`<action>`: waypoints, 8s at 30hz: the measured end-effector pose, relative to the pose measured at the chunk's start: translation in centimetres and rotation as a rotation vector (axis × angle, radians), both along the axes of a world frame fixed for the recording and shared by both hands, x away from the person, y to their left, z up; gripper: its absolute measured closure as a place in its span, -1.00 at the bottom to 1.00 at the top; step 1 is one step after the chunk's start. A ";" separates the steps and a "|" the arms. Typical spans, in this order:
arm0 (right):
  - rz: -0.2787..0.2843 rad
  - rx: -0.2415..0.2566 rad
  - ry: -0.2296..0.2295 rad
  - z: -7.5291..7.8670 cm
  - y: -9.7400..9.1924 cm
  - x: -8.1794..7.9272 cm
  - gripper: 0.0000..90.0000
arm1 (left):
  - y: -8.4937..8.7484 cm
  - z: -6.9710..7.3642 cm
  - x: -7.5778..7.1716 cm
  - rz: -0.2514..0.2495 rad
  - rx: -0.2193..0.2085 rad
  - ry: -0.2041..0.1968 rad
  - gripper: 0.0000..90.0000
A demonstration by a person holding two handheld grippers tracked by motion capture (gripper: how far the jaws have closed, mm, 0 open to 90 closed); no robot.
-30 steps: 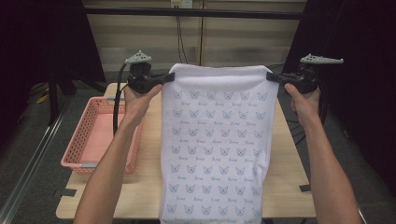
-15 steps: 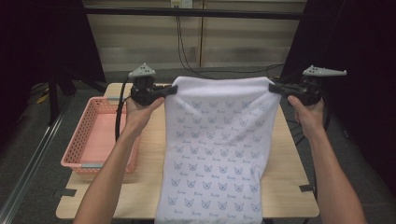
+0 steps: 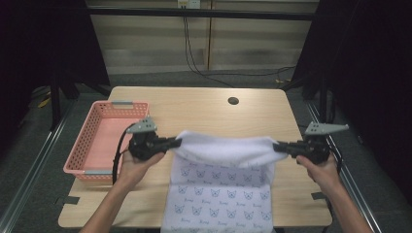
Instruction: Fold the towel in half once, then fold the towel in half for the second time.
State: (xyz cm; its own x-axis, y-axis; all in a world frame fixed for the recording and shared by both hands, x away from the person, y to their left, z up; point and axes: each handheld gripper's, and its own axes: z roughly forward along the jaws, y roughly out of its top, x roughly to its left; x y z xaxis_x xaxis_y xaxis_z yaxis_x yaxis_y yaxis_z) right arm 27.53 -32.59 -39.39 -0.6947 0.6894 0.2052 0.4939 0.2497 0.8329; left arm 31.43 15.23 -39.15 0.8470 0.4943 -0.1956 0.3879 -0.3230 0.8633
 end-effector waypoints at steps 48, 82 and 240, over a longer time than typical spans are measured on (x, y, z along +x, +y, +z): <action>-0.032 -0.164 0.236 -10.2 1.4 1.1 0.92 | -3.3 -10.8 1.9 0.087 0.228 0.196 0.92; -0.174 -0.158 0.229 -10.6 0.1 10.1 0.92 | -5.7 -10.9 10.6 0.213 0.253 0.179 0.92; -0.110 -0.151 0.113 -9.5 -0.9 7.3 0.03 | -4.9 -10.3 7.6 0.138 0.188 0.190 0.03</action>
